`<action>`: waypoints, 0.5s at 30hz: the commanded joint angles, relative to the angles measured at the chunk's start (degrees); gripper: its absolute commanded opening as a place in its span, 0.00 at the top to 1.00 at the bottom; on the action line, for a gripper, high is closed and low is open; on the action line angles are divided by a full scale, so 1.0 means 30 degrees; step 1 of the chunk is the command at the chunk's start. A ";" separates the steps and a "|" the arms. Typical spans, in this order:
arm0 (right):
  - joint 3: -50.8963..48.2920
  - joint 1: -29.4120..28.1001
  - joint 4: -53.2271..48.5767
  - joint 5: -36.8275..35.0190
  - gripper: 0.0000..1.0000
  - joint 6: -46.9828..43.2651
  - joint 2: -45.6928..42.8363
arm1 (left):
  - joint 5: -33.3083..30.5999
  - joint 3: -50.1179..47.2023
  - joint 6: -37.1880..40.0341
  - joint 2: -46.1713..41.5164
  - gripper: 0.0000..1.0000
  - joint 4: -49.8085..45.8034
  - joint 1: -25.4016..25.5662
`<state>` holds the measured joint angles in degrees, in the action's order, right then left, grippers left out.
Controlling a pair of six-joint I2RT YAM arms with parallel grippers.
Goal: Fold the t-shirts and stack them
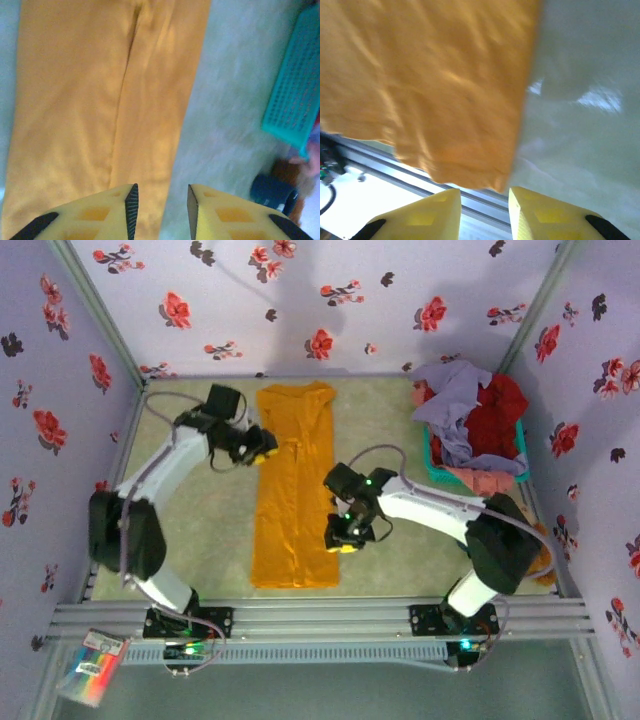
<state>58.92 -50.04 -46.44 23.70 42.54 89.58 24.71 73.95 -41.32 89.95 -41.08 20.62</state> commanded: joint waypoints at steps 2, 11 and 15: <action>-0.2138 -0.0194 0.0733 0.0100 0.63 0.1749 -0.2024 | -0.1713 -0.4315 -0.0238 -0.3085 0.62 -0.3553 0.1762; -0.4728 -0.0291 0.4741 0.2580 0.56 0.4767 -0.2302 | -0.1864 -1.1880 -0.4806 -0.7403 0.59 -0.1375 0.4757; -0.4413 -0.0327 0.4637 0.3162 0.56 0.4378 -0.1615 | -0.1245 -1.4249 -0.6565 -0.8168 0.58 0.0723 0.4978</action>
<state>44.60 -50.41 -34.00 30.50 54.54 83.31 20.58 34.44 -54.83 67.18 -43.62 35.09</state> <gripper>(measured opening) 0.442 0.420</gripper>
